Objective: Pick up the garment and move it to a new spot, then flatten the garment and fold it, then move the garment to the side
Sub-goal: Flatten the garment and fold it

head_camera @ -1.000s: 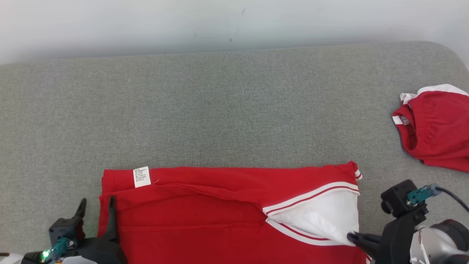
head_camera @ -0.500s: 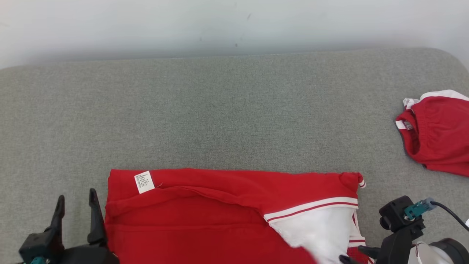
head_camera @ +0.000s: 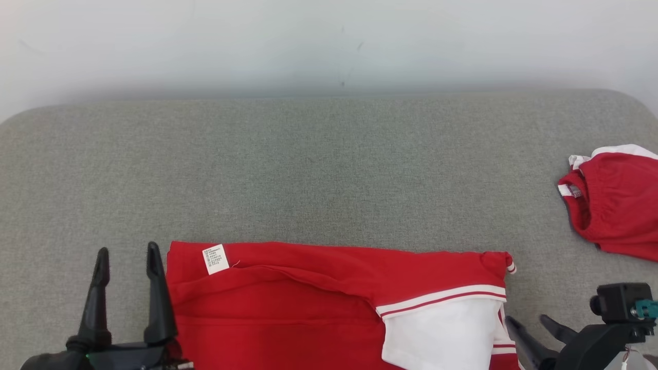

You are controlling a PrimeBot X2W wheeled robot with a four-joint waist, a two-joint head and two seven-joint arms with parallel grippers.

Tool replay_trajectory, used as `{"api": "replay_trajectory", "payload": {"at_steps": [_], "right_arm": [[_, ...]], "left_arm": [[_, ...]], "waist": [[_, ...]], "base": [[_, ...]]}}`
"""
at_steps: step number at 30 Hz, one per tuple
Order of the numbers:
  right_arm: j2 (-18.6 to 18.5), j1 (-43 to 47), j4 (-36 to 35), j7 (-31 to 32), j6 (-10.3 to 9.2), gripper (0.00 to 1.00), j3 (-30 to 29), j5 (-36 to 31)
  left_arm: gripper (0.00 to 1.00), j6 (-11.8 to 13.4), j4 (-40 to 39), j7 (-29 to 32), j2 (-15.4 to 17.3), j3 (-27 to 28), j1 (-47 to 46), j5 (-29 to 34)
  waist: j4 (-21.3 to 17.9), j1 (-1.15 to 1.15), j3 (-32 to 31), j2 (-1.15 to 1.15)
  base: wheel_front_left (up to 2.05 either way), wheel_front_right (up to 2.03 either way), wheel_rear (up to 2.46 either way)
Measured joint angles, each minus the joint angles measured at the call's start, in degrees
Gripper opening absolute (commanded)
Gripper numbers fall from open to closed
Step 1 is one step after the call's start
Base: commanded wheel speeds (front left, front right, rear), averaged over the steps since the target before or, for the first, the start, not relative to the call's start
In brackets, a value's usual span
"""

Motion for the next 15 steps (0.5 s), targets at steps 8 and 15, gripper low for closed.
{"api": "replay_trajectory", "payload": {"at_steps": [8,15], "right_arm": [[5.81,-2.61,11.07,-7.16,0.01,1.0,-5.04,-9.98],[6.16,-6.05,18.19,-9.99,0.0,1.0,-5.48,-10.82]], "left_arm": [[1.0,-6.23,-1.35,0.0,-4.59,1.23,1.96,2.93],[1.0,-8.21,-0.82,0.0,-5.64,1.78,2.21,3.44]], "waist": [[0.54,0.0,-0.93,0.0],[1.92,0.0,-1.1,0.0]], "base": [[0.0,0.0,0.0],[0.0,0.0,0.0]]}}
